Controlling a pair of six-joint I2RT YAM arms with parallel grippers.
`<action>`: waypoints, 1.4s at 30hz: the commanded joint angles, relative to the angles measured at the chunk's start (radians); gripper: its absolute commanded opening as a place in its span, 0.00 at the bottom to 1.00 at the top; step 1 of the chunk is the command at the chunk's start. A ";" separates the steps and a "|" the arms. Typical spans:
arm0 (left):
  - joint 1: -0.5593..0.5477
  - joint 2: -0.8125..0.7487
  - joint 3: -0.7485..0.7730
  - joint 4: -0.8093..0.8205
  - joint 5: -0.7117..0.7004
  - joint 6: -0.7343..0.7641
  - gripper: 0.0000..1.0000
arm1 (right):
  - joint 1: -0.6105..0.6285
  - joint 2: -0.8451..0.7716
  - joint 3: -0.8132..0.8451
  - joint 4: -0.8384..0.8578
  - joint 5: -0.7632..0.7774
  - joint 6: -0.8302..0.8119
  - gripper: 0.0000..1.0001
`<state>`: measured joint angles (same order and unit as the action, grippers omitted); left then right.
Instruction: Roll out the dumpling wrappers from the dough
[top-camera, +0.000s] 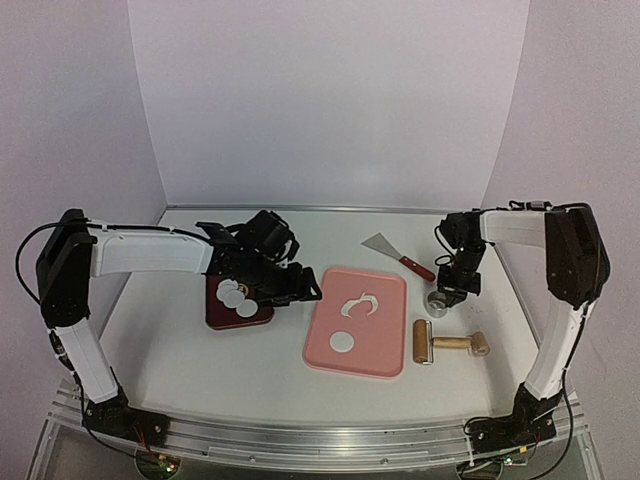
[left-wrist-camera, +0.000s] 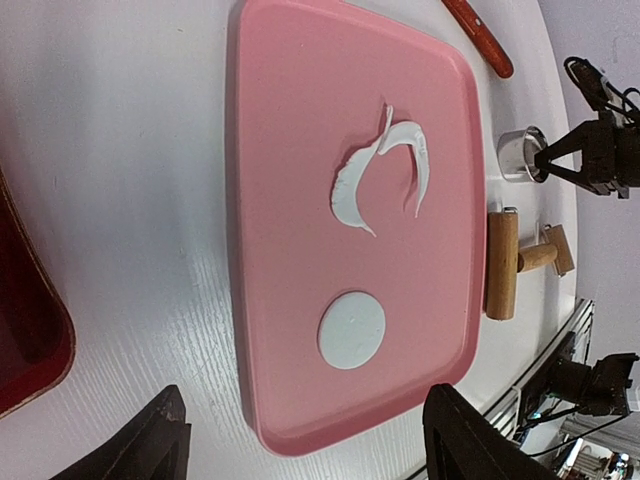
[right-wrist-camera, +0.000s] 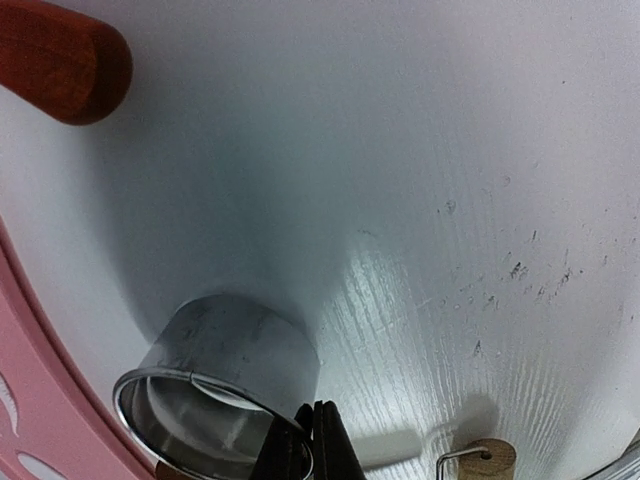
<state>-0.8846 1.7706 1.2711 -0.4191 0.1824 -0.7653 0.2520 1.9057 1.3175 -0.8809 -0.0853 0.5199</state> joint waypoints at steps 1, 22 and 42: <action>0.009 -0.003 0.057 -0.020 -0.025 0.031 0.76 | -0.003 0.006 -0.021 0.034 0.022 -0.002 0.11; 0.138 -0.030 0.097 0.032 -0.059 0.015 0.76 | -0.002 0.172 0.425 -0.042 -0.054 -0.466 0.68; 0.174 0.005 0.113 0.027 -0.065 -0.029 0.76 | -0.002 0.463 0.610 -0.126 -0.022 -0.592 0.52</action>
<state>-0.7195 1.7687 1.3484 -0.3923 0.1272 -0.7867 0.2512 2.3374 1.8964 -0.9855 -0.0879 -0.0507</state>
